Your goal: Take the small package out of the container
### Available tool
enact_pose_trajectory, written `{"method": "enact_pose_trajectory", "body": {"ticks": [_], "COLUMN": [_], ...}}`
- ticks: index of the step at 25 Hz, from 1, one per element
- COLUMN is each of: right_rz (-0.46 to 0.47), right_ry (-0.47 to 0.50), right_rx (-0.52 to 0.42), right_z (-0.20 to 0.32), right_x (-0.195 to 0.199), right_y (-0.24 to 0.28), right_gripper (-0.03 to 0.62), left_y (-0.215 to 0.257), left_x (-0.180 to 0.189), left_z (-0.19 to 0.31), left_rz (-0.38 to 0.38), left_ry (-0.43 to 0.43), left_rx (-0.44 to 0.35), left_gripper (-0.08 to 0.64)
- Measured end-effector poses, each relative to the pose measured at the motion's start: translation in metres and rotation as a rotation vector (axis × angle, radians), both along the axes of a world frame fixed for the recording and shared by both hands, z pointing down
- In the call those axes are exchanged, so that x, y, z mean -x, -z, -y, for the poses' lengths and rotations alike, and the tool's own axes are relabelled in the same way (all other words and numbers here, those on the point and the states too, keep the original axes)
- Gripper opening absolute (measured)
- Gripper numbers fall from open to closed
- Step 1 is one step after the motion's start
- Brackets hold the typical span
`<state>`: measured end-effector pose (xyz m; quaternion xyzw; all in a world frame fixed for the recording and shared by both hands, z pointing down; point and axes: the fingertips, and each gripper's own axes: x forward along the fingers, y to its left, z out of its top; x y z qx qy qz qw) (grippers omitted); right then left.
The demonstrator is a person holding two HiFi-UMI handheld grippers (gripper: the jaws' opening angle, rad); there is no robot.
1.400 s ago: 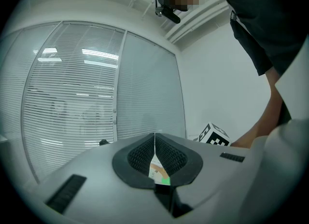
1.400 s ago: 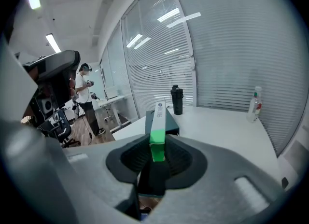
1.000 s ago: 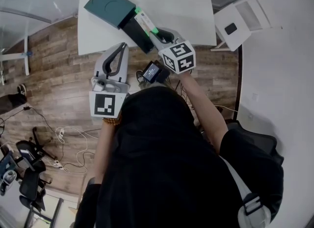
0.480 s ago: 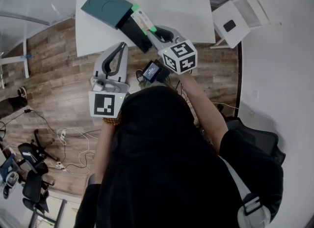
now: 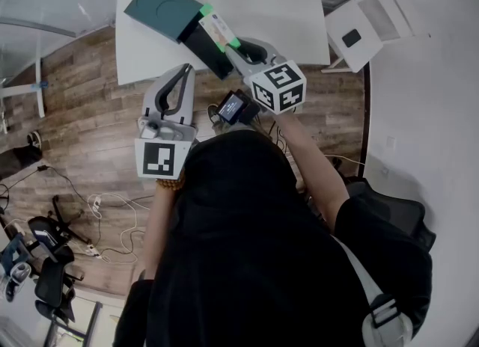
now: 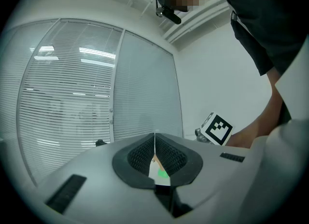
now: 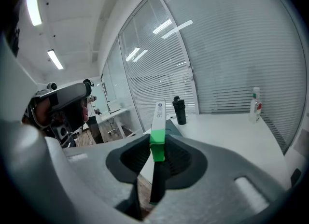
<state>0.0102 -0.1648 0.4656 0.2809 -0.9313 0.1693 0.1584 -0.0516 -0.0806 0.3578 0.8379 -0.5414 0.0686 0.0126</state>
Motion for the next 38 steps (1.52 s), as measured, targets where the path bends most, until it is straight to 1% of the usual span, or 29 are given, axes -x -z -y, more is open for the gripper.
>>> {"method": "enact_pose_trajectory", "body": {"ticks": [11, 28, 34, 38], "right_rz": [0.023, 0.142, 0.189, 0.214], "right_ry": [-0.001, -0.016, -0.023, -0.03], "right_rx": [-0.051, -0.04, -0.05, -0.066], "right_z": [-0.001, -0.004, -0.007, -0.01], "right_x": [0.002, -0.003, -0.006, -0.007], "right_y": [0.023, 0.053, 0.069, 0.081], "right_gripper": [0.086, 0.086, 0.086, 0.086], "left_y": [0.002, 0.001, 0.003, 0.008], "left_x": [-0.002, -0.003, -0.002, 0.002], "left_z": [0.002, 0.006, 0.006, 0.006], "left_rz": [-0.005, -0.003, 0.003, -0.002], "left_ry": [-0.008, -0.019, -0.022, -0.018], "left_rx": [-0.011, -0.006, -0.008, -0.024], "left_gripper": [0.003, 0.003, 0.003, 0.003]}}
